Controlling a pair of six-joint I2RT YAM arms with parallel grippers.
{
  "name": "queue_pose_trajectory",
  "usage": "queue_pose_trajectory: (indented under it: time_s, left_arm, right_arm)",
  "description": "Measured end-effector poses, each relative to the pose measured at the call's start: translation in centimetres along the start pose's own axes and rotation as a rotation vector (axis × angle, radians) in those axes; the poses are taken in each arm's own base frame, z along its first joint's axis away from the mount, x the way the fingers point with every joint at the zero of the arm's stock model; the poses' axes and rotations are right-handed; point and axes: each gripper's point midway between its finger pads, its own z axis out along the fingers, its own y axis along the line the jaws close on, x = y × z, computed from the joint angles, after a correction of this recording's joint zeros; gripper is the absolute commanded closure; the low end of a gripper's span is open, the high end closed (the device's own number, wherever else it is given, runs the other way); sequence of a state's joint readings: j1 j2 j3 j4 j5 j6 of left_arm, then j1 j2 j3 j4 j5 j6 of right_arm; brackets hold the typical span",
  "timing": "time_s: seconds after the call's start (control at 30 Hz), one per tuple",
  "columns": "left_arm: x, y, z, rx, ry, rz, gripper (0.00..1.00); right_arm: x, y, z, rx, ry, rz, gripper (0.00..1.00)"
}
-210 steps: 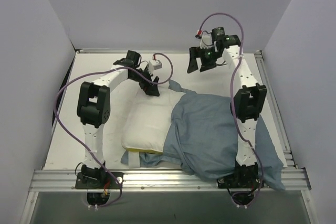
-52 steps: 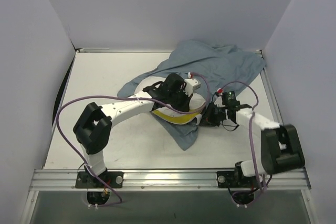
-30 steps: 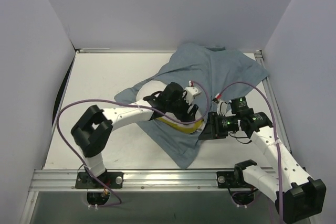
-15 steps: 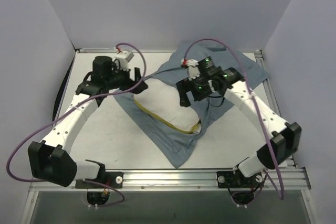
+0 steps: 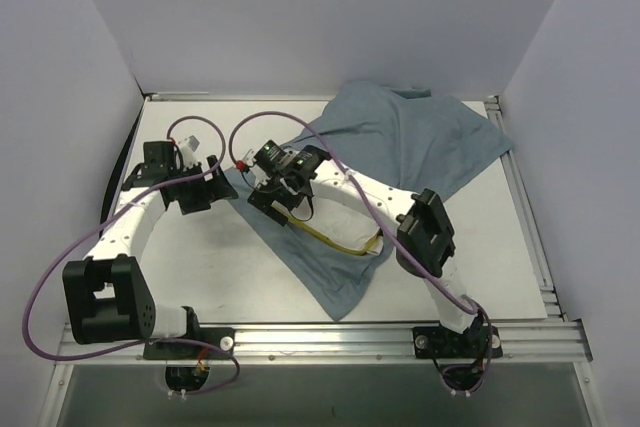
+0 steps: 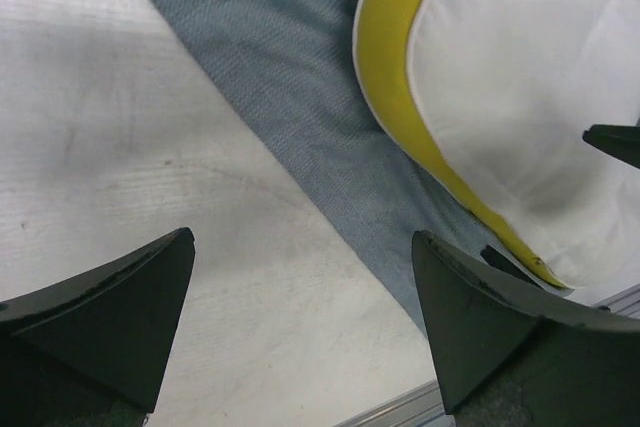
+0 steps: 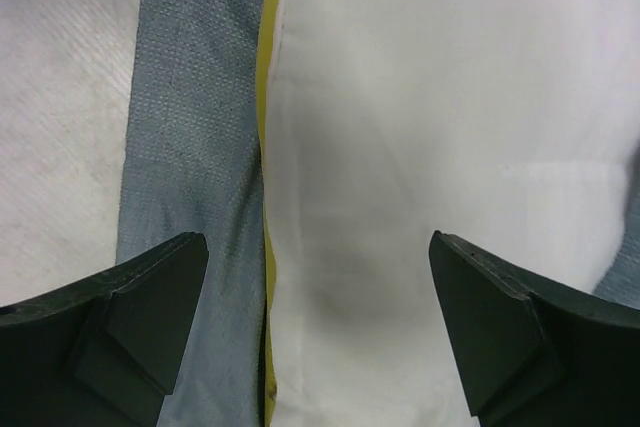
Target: Put the pillow into the pillowcase
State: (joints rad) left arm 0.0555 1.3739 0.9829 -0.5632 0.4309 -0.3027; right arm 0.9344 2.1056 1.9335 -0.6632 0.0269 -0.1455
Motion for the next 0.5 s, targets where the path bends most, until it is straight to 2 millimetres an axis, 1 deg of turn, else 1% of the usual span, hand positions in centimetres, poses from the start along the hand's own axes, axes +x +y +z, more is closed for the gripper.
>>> queue_pose_trajectory:
  time_s: [0.03,0.07,0.1,0.13,0.2,0.23,0.27,0.3,0.37,0.43,0.5]
  left_arm:
    - [0.4,0.3,0.0,-0.004,0.003,-0.017,0.03]
    - [1.0,0.5,0.1,-0.008,0.012,-0.036,0.03]
    - [1.7,0.8,0.3,-0.013,0.026,-0.056,0.03]
    - [2.5,1.1,0.5,-0.019,0.041,-0.079,0.03]
    - [4.2,1.8,1.3,-0.043,0.074,-0.114,0.03]
    - [4.9,2.1,1.6,-0.06,0.089,-0.125,0.03]
    - [5.3,2.4,2.0,-0.074,0.1,-0.132,0.03]
    - [5.6,2.6,2.5,-0.087,0.105,-0.134,0.03]
    - [5.6,2.9,3.7,-0.103,0.107,-0.135,0.03]
    - [5.4,3.0,5.3,-0.114,0.103,-0.123,0.03]
    - [5.7,2.6,7.2,-0.116,0.116,-0.103,0.03]
  right_arm:
    - [0.4,0.4,0.8,0.0,0.021,-0.019,0.0]
    - [0.9,0.5,1.6,0.004,0.043,-0.033,0.02]
    - [1.5,0.6,2.5,0.008,0.068,-0.047,0.1]
    - [2.2,0.5,3.7,0.015,0.098,-0.064,0.34]
    - [3.3,0.0,5.3,0.031,0.141,-0.083,0.61]
    - [3.8,-0.3,5.9,0.041,0.158,-0.082,0.9]
    - [4.1,-0.7,6.2,0.049,0.167,-0.079,1.0]
    - [4.2,-1.1,6.2,0.054,0.169,-0.062,1.0]
    - [3.9,-1.8,5.5,0.04,0.15,-0.017,1.0]
    - [3.7,-2.2,4.4,0.017,0.123,0.034,1.0]
    - [3.5,-2.8,2.9,-0.008,0.094,0.089,1.0]
